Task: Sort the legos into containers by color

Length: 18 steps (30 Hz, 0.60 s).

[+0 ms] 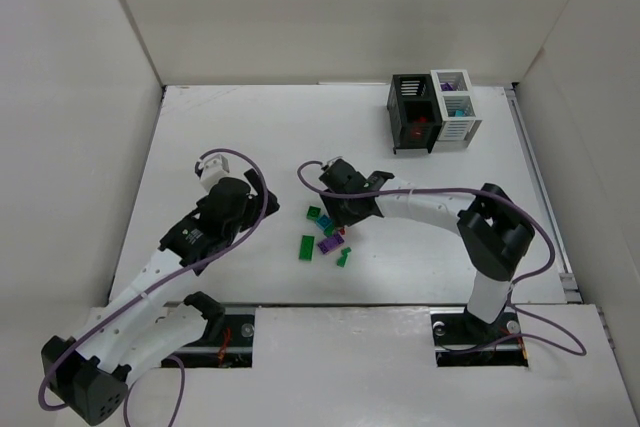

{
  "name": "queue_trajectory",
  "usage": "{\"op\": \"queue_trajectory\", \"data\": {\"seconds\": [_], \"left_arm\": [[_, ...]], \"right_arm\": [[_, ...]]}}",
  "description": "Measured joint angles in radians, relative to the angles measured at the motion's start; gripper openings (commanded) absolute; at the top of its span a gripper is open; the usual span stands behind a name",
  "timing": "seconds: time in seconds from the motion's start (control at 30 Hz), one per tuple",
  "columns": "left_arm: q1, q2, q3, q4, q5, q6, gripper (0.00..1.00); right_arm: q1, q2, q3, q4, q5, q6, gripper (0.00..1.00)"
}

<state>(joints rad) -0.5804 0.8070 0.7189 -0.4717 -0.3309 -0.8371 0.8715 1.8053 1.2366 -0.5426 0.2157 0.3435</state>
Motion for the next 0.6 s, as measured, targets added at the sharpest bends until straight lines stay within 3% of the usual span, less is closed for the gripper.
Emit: {"op": "queue_trajectory", "data": {"seconds": [0.6], "left_arm": [[0.0, -0.02, 0.0, -0.019, -0.006, -0.007, 1.0]], "right_arm": [[0.0, 0.039, 0.006, 0.029, -0.035, -0.004, 0.55]]}}
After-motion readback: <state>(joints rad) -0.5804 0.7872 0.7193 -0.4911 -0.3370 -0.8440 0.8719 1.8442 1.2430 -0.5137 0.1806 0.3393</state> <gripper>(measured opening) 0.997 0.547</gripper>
